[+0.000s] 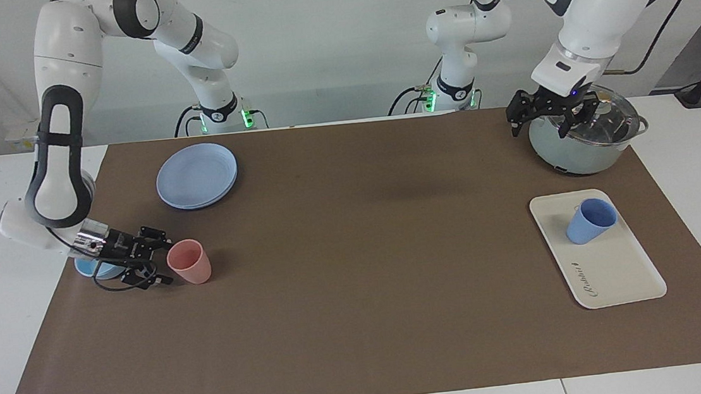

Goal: Place cup on tray
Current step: 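Open both grippers and draw them back from the cups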

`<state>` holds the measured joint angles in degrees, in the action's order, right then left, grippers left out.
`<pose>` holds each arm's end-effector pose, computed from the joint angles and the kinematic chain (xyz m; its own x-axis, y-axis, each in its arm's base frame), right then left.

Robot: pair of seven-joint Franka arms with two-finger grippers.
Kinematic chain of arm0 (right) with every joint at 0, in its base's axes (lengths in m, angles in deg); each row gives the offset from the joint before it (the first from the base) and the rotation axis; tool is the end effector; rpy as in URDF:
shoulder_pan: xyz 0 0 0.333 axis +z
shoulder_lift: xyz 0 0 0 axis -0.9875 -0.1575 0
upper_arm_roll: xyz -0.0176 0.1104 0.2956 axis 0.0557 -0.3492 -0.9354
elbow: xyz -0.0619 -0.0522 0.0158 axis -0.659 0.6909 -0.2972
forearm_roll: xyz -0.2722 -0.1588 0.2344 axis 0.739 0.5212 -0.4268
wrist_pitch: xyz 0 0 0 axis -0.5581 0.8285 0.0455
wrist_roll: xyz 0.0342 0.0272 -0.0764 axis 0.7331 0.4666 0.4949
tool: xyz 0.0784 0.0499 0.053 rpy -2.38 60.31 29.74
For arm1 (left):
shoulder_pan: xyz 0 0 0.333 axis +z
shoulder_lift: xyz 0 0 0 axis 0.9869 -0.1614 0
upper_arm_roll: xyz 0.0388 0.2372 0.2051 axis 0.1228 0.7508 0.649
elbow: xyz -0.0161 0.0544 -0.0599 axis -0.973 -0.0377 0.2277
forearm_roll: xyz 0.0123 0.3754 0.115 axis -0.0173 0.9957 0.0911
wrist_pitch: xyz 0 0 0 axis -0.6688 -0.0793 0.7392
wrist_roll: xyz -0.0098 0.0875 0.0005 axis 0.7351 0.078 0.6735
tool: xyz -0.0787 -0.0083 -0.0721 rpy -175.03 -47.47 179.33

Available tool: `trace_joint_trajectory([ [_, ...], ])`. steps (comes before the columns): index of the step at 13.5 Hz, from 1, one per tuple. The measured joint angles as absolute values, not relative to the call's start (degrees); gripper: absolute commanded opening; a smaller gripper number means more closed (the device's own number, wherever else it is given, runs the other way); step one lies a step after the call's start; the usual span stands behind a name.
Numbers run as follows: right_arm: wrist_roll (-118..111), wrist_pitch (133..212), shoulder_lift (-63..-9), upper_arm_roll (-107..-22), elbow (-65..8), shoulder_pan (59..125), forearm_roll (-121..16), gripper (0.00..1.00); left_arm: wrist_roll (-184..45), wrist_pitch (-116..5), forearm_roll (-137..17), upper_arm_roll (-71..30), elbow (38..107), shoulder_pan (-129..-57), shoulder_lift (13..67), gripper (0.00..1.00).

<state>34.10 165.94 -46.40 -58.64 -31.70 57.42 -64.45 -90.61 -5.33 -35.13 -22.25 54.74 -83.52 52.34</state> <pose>0.5781 -0.1853 0.2661 0.2737 -0.7261 -0.6308 -0.9602 -0.1690 -0.2222 0.5309 -0.0733 0.6384 0.9733 -0.2296 -0.0048 -0.2295 -0.9733 0.0037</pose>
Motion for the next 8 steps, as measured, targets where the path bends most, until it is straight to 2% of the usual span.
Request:
trace_joint_trajectory([
  [2, 31.3, 165.94, -42.72, -58.91, -31.42, 57.71, -56.67, 0.99, -90.55, -3.67, -35.13, -21.99, 51.95, -83.36, 52.28, 1.0],
  [6, 23.94, 164.93, -34.23, -59.29, -31.43, 61.67, -43.47, 0.99, -90.55, -3.79, -35.13, -21.81, 52.61, -83.34, 51.22, 1.0],
  [8, 19.31, 161.25, -31.47, -59.41, -31.51, 64.19, -39.22, 0.99, -90.55, -4.33, -35.13, -21.6, 53.18, -83.09, 51.01, 1.0],
])
